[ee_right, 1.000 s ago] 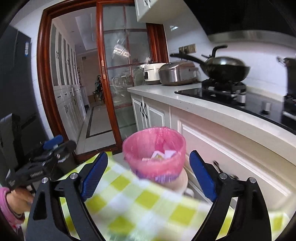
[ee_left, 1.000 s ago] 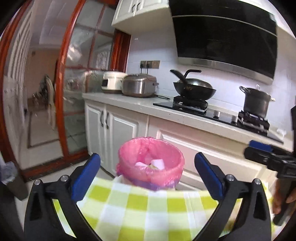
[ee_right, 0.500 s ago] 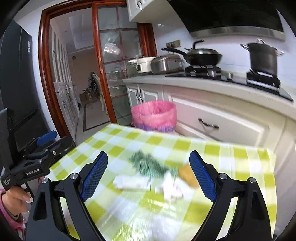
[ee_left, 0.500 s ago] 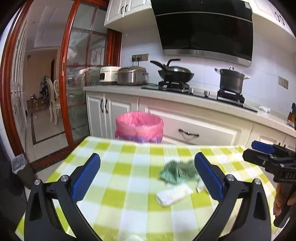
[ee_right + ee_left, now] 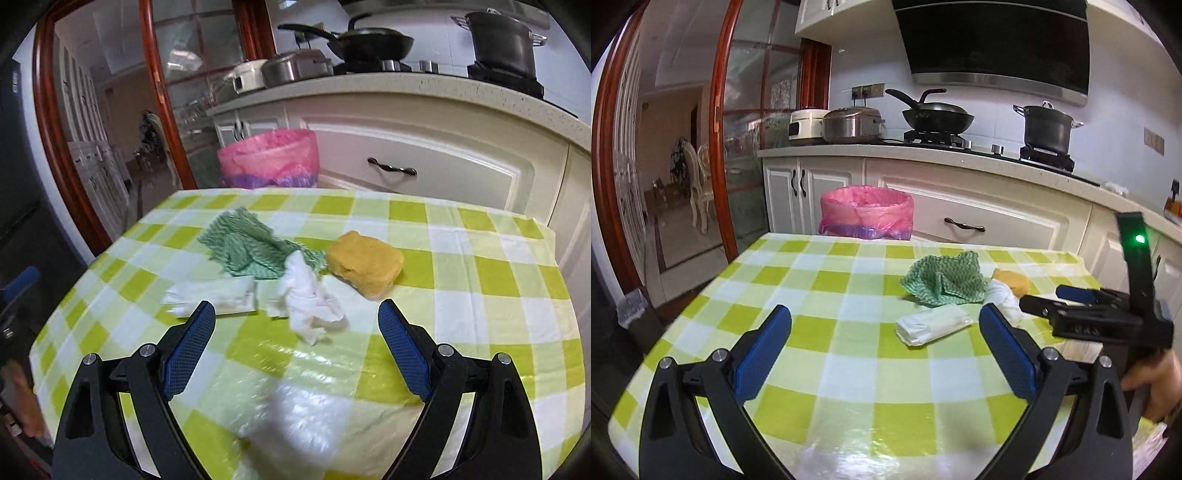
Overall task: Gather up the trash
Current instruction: 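Grasp the crumpled white cloth with the right tool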
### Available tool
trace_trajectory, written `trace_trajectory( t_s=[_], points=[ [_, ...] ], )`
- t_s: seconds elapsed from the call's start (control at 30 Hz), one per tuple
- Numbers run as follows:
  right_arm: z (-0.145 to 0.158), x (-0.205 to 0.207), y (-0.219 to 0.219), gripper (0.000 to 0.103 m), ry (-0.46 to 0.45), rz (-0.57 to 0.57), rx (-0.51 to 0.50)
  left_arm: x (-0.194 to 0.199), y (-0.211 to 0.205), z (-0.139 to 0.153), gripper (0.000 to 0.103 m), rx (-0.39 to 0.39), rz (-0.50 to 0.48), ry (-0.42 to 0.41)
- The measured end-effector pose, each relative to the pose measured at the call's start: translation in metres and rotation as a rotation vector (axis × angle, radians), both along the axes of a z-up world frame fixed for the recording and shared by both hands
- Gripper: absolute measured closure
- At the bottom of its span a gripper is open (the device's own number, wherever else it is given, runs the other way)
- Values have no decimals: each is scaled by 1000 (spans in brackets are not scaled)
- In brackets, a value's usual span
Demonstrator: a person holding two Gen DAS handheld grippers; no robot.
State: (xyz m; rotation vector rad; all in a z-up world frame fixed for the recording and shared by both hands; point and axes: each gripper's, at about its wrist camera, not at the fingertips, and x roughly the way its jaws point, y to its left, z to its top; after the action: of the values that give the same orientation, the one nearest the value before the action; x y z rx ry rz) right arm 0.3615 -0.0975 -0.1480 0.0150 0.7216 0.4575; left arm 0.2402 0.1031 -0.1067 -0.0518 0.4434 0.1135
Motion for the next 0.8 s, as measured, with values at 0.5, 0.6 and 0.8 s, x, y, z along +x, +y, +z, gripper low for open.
trace_trajectory(
  t_s=[0.5,0.6,0.8],
  points=[
    [-25,48,29,22,71,39,-79,25,19,-15,5,-31,36,43],
    [-34,54,35,30,108,60,-99,31,17,-19,5,-29,35,56],
    [-36,55,34,43,118,66,-77,34,14,-21,5,-24,33,69]
  ],
)
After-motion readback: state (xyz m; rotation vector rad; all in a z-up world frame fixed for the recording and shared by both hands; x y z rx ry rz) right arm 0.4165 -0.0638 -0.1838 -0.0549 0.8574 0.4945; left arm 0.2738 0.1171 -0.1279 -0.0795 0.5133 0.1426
